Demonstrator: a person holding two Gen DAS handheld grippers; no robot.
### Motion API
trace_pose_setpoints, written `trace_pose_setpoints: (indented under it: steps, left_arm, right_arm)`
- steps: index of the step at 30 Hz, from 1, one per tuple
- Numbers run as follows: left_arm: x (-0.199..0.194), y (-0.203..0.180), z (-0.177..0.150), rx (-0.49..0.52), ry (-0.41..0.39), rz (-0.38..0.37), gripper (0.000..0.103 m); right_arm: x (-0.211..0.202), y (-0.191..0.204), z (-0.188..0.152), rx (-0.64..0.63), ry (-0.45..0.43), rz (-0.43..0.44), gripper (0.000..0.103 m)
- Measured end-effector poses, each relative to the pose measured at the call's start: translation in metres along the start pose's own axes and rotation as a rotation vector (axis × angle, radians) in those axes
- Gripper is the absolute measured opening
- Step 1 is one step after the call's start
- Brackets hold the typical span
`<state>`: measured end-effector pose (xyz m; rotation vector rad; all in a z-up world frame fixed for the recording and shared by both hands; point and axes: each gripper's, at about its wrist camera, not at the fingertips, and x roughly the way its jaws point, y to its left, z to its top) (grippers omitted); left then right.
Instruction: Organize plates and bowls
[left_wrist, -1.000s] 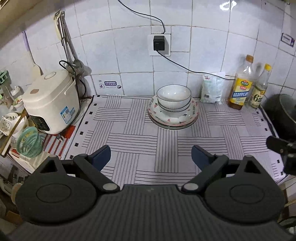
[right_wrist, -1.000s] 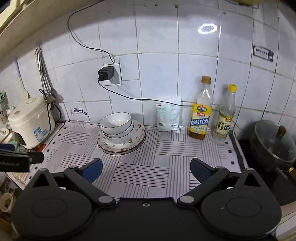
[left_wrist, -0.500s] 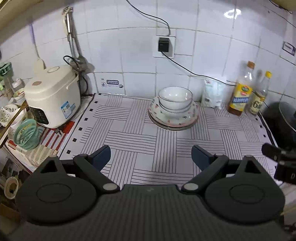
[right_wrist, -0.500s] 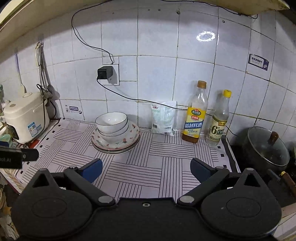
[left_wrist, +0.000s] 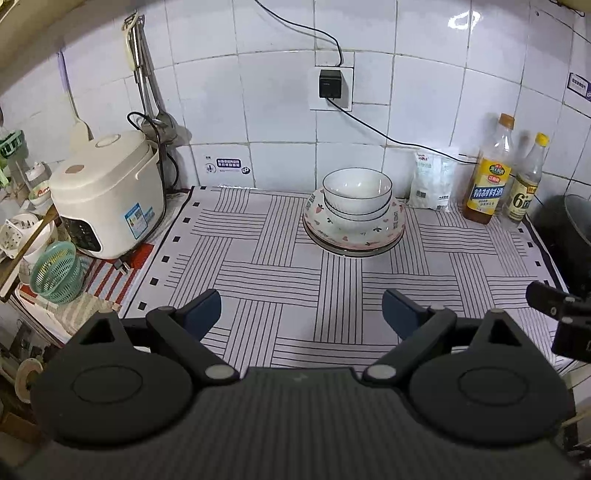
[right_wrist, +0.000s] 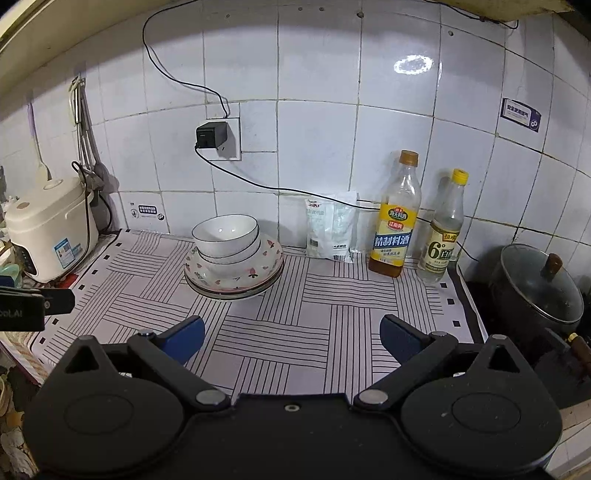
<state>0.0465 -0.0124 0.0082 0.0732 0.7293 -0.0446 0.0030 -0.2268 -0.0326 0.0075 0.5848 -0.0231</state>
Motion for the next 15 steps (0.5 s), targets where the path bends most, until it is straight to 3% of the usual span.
trace_pose_setpoints:
  steps: [15]
  left_arm:
    - [-0.0033, -0.0031, -0.0018, 0.015, -0.013, 0.008, 0.095]
  right_arm:
    - [0.0056, -0.002, -0.0017, 0.004, 0.019, -0.004, 0.102]
